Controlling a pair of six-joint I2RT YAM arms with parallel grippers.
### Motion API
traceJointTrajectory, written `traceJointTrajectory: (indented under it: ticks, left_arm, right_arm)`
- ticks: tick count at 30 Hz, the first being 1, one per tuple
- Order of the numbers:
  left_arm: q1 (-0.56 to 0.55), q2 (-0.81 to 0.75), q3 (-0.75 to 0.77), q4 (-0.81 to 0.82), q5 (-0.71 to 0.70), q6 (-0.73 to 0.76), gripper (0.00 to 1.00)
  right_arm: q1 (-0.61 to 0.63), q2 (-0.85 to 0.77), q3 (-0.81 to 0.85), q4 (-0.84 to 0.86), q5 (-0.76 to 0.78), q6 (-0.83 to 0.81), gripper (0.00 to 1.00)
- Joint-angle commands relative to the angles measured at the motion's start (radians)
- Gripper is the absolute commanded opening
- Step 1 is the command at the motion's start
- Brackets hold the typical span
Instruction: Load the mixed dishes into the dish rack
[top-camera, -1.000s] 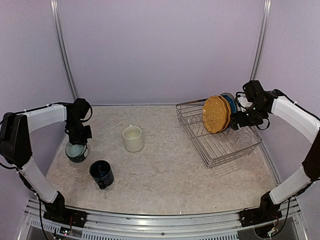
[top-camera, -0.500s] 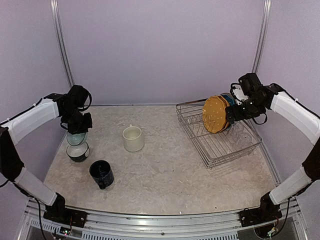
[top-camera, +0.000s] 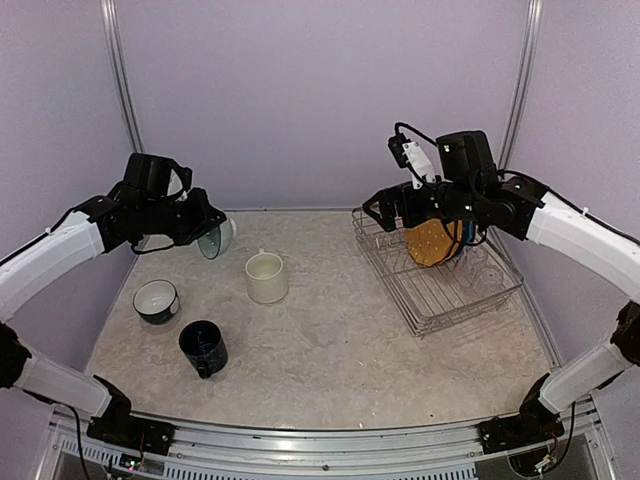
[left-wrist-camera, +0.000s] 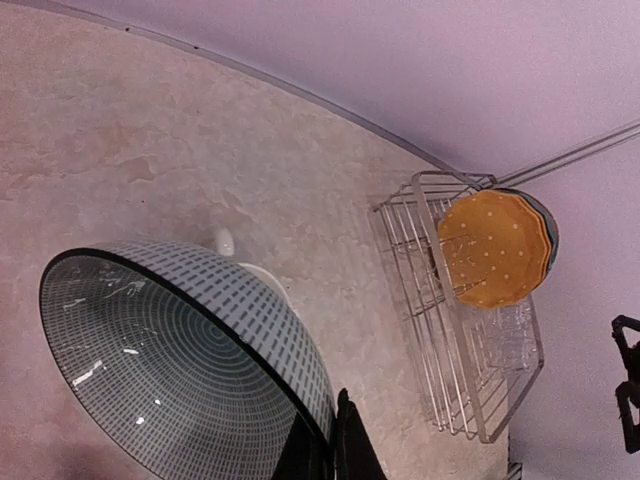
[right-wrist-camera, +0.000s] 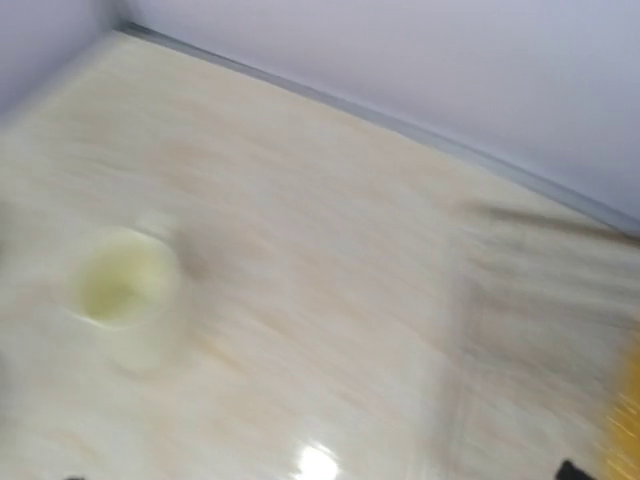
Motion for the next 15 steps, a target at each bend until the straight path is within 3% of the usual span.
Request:
traceJointTrajectory:
  ticks: [1,10,15]
  left_arm:
    - [-0.056,0.025,-0.062,0.419,0.184,-0.220,0.00]
    - [-0.137,0.118,-0.191,0.875,0.261,-0.518,0.00]
    - [-0.173,0.140,-0.228,0.985,0.246,-0.587,0.00]
  right_arm:
    - [0.135,0.110,-0.019,0.237,-0.068,0.058,1.00]
    - [0.257,0.224,-0.043,0.403,0.008,0.026,1.00]
    - [0.265,0.250,-0.040,0.435,-0.002,0.012,1.00]
